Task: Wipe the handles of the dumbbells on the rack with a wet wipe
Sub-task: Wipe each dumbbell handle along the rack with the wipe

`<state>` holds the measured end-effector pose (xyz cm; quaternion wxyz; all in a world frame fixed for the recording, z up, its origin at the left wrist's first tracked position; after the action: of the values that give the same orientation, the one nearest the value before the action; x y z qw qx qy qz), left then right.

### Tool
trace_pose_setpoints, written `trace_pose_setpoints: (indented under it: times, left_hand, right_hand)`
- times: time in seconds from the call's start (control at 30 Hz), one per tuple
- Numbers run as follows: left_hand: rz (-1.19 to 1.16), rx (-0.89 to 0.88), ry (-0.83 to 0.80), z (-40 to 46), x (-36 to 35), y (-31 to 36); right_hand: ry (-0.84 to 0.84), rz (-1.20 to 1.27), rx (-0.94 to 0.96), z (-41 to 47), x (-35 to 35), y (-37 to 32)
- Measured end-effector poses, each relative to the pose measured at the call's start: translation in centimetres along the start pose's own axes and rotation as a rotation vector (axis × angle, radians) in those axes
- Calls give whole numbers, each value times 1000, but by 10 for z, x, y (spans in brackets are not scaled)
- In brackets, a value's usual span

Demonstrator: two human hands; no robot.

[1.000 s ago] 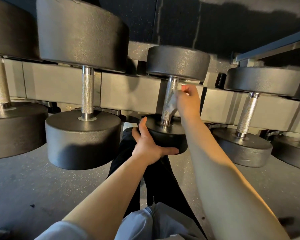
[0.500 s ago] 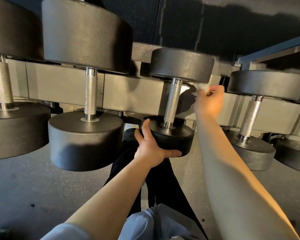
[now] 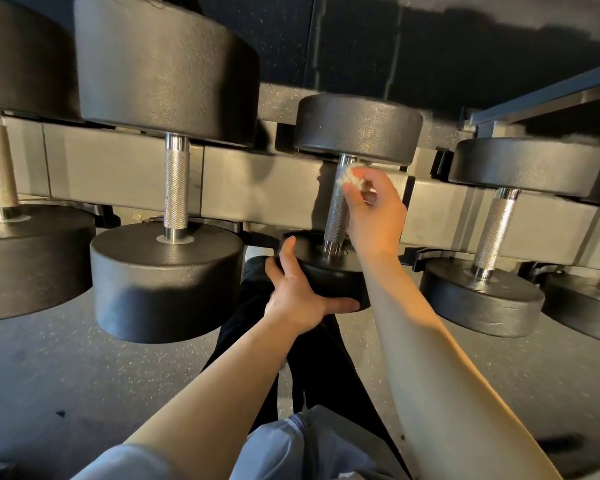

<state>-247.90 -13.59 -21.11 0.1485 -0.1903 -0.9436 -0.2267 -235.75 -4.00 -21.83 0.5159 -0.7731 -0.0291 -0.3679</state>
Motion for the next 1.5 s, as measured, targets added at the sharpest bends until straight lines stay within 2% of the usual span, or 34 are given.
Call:
trace_pose_setpoints:
  times: [0.1,0.23,0.3,0.4,0.5,0.57,0.63,0.7,0.83,0.93,1.0,1.07,1.17,1.23,1.27,1.37,1.4,1.5]
  left_hand:
    - [4,-9,6,0,0,1]
    - [15,-5,0,2,0,-1]
    - [10,-8,-8,2,0,-2]
    - [4,-19,-10,1,1,-2]
    - [10,-12,-21,1,1,0]
    - [6,-8,-20,-1,1,0]
    - [0,-13,-17,-1,2,0]
    - [0,-10,-17,-1,2,0]
    - [2,4,-10,0,2,0]
    - [9,7,-12,-1,2,2]
    - [10,13,-19,0,2,3]
    - [10,16,-23,-1,3,3]
    - [18,17,-20,-2,3,2]
    - [24,17,-14,-2,3,2]
    - [27,15,-13,-2,3,2]
    - [23,-7,-6,-2,4,3]
    - [19,-8,-7,-2,4,3]
    - [26,10,-6,-2,4,3]
  right_hand:
    - [87,129,-174,11,-8,-3]
    - [48,30,-215,9,-1,2]
    - [-119,-68,-179,7,5,11]
    - [-490,-266,-92,-7,12,24]
    - [-612,-434,-19,-13,16,31]
    - [-541,-333,-82,-11,18,30]
    - [-340,12,-360,-3,20,29]
    - [-192,252,-554,14,11,28]
    - [-162,428,-728,38,-19,19]
    - [-306,275,-689,21,-24,35]
    - [-326,122,-627,19,-19,44]
    - [-371,-26,-475,23,-12,40]
    - [-557,-383,-187,18,0,35]
    - [-654,-487,-147,5,4,40]
    - [-647,-413,-243,1,6,43]
    - [-510,157,-686,3,5,39]
    - [-498,283,-727,8,3,33]
    - [-406,305,-655,24,-10,17]
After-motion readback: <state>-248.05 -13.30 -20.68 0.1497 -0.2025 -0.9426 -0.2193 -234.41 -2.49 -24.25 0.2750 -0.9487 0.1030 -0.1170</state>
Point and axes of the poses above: each hand's wrist, its own z-axis towards the middle knuckle, its own x-axis out of the back of the hand, y = z × x, the point moved 4 cm from there along z, towards the middle knuckle, and after that the axes turned 13 degrees about y, right-handed, at the moved point
